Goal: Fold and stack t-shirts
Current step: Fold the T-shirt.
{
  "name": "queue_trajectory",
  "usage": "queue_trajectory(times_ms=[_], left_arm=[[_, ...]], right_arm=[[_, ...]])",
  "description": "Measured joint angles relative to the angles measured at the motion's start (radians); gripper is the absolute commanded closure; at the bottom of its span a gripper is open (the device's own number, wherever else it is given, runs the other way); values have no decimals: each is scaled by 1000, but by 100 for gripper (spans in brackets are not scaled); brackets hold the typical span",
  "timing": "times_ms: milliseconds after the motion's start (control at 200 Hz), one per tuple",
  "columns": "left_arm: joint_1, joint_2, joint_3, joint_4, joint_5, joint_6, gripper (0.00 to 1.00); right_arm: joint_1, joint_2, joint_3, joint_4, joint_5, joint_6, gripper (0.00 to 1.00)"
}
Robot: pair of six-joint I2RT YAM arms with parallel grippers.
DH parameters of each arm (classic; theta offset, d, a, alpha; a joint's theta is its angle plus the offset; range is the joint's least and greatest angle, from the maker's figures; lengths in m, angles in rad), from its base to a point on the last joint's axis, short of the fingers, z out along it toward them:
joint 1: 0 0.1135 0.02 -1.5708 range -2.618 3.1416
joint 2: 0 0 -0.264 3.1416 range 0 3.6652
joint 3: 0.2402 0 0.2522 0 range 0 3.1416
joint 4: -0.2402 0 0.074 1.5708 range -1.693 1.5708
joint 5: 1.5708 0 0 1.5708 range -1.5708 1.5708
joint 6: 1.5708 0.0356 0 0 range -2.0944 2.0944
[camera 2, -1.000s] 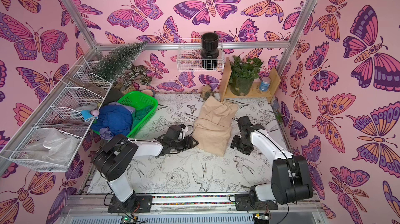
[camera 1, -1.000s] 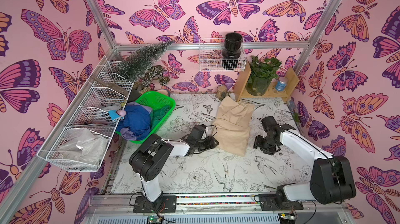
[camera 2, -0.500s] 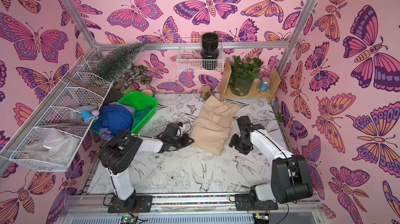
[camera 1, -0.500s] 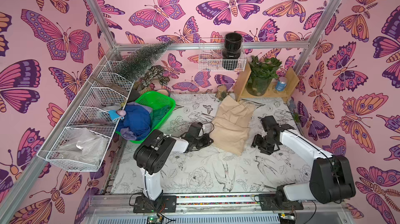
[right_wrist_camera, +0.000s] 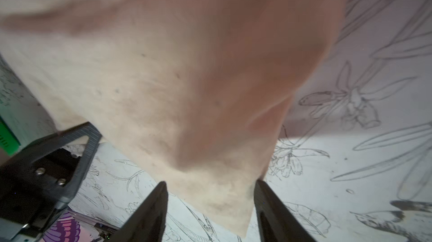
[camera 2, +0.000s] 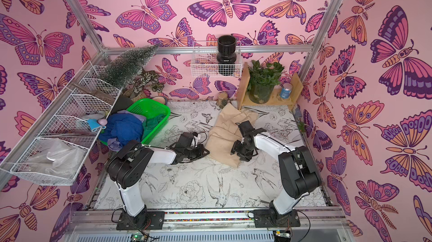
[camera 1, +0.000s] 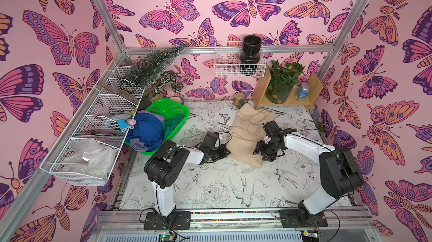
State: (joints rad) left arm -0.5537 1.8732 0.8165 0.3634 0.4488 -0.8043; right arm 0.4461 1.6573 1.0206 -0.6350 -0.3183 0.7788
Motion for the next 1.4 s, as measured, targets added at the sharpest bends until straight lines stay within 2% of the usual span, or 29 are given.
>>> queue_trajectory(times_ms=[526,576,596,631,646,836,1036,1257,1397], left_arm=[[0,-16,24,-85,-14,39,100],[0,-16,27,-93,-14,41,100],[0,-16,31,-98,-15,42,100],[0,-16,34,-105,-15,42,100],[0,-16,36,-109,-16,43,100],[0,-16,45,-128,-21,45,100],[0,-53,39,-171,-26,40,100],[-2,-220,28,-282,-14,37,100],[-2,-335,28,-381,5,45,100]], right_arm=[[21,2,-97,43,-25,36,39],[21,3,-97,46,-29,38,49],[22,5,-97,50,-32,39,62],[23,10,-98,58,-38,41,91],[24,13,-98,63,-39,42,100],[41,31,-98,79,-30,43,100],[46,-13,-98,52,-11,15,100],[48,-91,-98,-14,-12,-44,100],[55,-142,-99,-59,-55,-79,100]])
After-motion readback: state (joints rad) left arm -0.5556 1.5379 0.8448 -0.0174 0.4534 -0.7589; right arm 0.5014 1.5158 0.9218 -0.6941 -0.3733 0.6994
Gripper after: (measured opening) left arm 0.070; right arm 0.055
